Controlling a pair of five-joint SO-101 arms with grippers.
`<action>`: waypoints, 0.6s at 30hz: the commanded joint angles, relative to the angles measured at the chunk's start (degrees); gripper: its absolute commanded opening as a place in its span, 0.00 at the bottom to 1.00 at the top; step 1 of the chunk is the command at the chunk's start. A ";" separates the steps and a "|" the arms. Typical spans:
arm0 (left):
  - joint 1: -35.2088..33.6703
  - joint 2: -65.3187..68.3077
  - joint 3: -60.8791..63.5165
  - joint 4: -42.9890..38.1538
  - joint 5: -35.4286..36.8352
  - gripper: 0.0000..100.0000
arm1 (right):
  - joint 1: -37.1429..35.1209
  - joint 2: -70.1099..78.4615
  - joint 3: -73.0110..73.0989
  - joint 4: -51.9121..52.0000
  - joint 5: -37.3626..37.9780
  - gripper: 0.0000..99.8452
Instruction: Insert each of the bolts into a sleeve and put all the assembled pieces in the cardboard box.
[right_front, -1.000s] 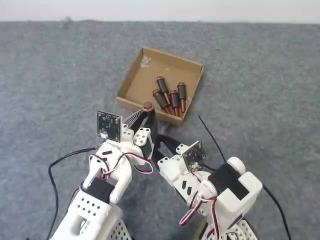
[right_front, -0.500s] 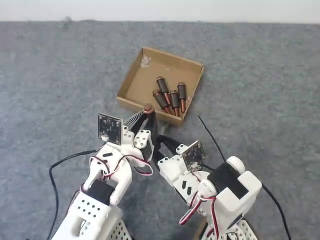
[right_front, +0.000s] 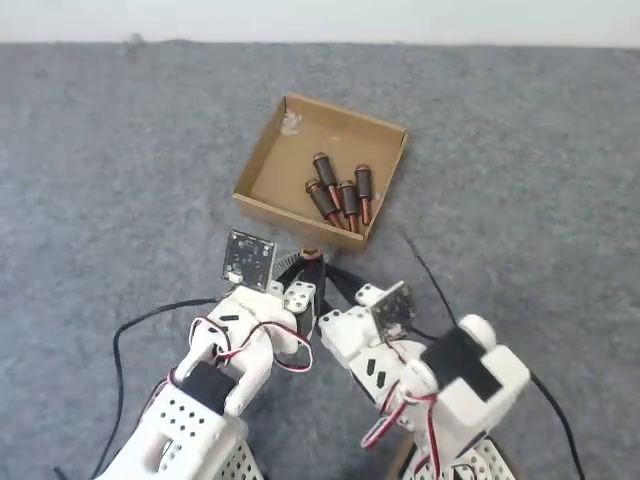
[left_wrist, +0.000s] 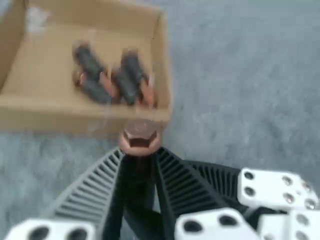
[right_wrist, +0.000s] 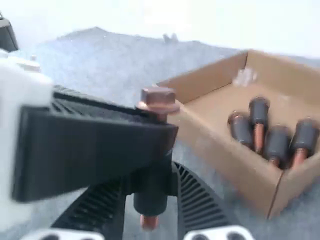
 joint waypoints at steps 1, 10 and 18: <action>1.58 -0.44 -0.04 0.00 -0.35 0.01 | 2.42 -0.57 1.32 -1.71 -0.26 0.01; 1.14 -0.44 0.31 0.00 -0.44 0.03 | 2.42 -0.57 1.41 -1.71 -0.26 0.01; -1.41 -0.44 -0.84 2.29 0.18 0.26 | 2.42 -0.57 1.41 -1.63 -0.26 0.01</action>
